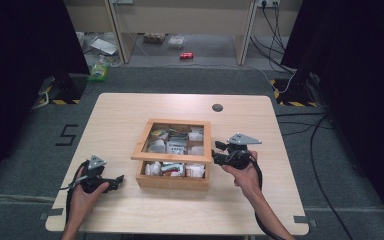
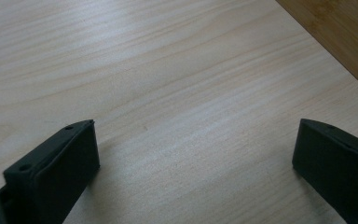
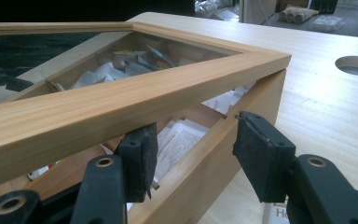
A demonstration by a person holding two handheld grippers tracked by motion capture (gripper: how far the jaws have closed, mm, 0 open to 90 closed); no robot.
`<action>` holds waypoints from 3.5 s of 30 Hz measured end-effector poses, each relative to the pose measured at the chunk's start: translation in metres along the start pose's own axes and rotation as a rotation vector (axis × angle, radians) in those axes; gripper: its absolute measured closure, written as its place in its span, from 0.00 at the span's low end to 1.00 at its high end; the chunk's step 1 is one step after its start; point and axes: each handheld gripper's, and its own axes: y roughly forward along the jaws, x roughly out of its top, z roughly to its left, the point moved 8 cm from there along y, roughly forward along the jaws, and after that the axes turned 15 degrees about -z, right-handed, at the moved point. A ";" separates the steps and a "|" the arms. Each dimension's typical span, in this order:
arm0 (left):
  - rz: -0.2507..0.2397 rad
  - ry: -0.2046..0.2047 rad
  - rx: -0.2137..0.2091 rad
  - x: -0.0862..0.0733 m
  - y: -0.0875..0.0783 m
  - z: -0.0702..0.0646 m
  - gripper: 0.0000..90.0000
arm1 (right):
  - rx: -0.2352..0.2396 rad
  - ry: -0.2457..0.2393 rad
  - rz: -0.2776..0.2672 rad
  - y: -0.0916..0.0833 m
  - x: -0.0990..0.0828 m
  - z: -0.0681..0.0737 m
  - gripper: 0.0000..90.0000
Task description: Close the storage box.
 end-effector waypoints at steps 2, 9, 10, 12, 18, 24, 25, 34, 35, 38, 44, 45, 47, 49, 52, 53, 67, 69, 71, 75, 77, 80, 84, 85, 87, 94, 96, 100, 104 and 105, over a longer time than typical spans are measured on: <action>0.000 0.000 0.000 0.000 0.000 0.000 0.00 | -0.001 -0.001 0.002 0.000 -0.002 0.000 0.55; 0.000 0.000 0.000 0.000 0.000 0.000 0.00 | -0.004 -0.001 0.014 -0.001 -0.008 0.001 0.55; 0.000 0.000 0.000 0.000 0.000 0.000 0.00 | -0.004 -0.003 0.015 -0.001 -0.009 0.001 0.55; 0.000 0.000 0.000 0.000 0.000 0.000 0.00 | -0.005 -0.001 0.020 -0.001 -0.011 0.001 0.55; 0.000 0.000 0.000 0.000 0.000 0.000 0.00 | -0.003 -0.003 0.022 -0.001 -0.012 0.000 0.55; 0.000 0.000 0.000 0.000 0.000 0.000 0.00 | -0.010 -0.004 0.031 -0.002 -0.016 -0.001 0.55; 0.001 0.000 0.000 0.000 0.000 0.000 0.00 | -0.011 -0.005 0.033 -0.001 -0.017 -0.002 0.55; 0.001 0.000 0.000 0.000 0.000 0.000 0.00 | -0.043 -0.010 0.046 -0.004 -0.023 -0.012 0.57; 0.000 0.000 0.000 0.000 0.000 0.000 0.00 | -0.056 -0.018 0.046 -0.004 -0.023 -0.015 0.56; 0.001 0.000 0.000 0.000 0.000 0.000 0.00 | -0.031 0.101 -0.031 -0.006 -0.013 -0.018 0.56; 0.000 0.000 0.000 0.000 -0.001 0.000 0.00 | -0.080 0.070 -0.024 -0.013 -0.004 -0.027 0.55; 0.000 0.000 0.000 0.000 -0.001 0.000 0.00 | -0.082 0.076 -0.021 -0.014 -0.005 -0.028 0.55; 0.000 0.000 0.000 0.000 -0.001 0.000 0.00 | -0.092 0.081 -0.014 -0.015 -0.007 -0.032 0.54; 0.000 0.000 0.000 0.000 -0.001 0.000 0.00 | -0.102 0.077 -0.008 -0.016 -0.008 -0.036 0.54; 0.000 0.001 0.000 0.000 -0.001 0.000 0.00 | -0.116 0.081 -0.004 -0.017 -0.009 -0.041 0.54; 0.000 0.000 0.000 0.000 -0.001 0.000 0.00 | -0.122 0.080 -0.004 -0.018 -0.009 -0.043 0.53; 0.000 0.000 0.000 0.000 -0.001 0.000 0.00 | -0.164 0.112 -0.014 -0.030 -0.004 -0.061 0.48; 0.000 0.001 0.000 0.000 -0.001 0.000 0.00 | -0.169 0.126 -0.009 -0.030 -0.005 -0.062 0.46; 0.000 0.000 0.000 0.000 -0.001 0.000 0.00 | -0.174 0.133 -0.006 -0.031 -0.006 -0.064 0.43; 0.000 0.000 0.000 0.000 -0.001 0.000 0.00 | -0.176 0.144 0.000 -0.031 -0.006 -0.066 0.41; 0.000 0.000 0.000 0.000 -0.001 0.000 0.00 | -0.179 0.150 0.004 -0.031 -0.007 -0.067 0.40; 0.000 0.000 0.000 0.000 -0.001 0.000 0.00 | -0.180 0.150 0.009 -0.031 -0.009 -0.068 0.40; 0.000 0.000 0.000 0.000 -0.001 0.000 0.00 | -0.181 0.142 0.020 -0.031 -0.010 -0.068 0.39; 0.000 0.000 0.000 0.000 -0.001 0.000 0.00 | -0.182 0.136 0.023 -0.031 -0.011 -0.068 0.39; 0.000 0.000 0.000 0.000 -0.001 0.000 0.00 | -0.184 0.136 0.032 -0.031 -0.013 -0.068 0.38; 0.000 0.000 0.000 0.000 -0.001 0.000 0.00 | -0.188 0.143 0.051 -0.032 -0.020 -0.070 0.37; 0.000 0.000 0.000 0.000 -0.001 0.000 0.00 | -0.195 0.142 0.054 -0.033 -0.022 -0.070 0.37; 0.000 0.001 0.000 0.000 -0.001 0.000 0.00 | -0.200 0.147 0.066 -0.037 -0.027 -0.071 0.37; 0.000 0.001 0.000 0.000 -0.001 0.000 0.00 | -0.204 0.145 0.081 -0.039 -0.035 -0.071 0.36; 0.000 0.001 0.000 0.000 -0.001 0.000 0.00 | -0.206 0.149 0.086 -0.040 -0.036 -0.070 0.36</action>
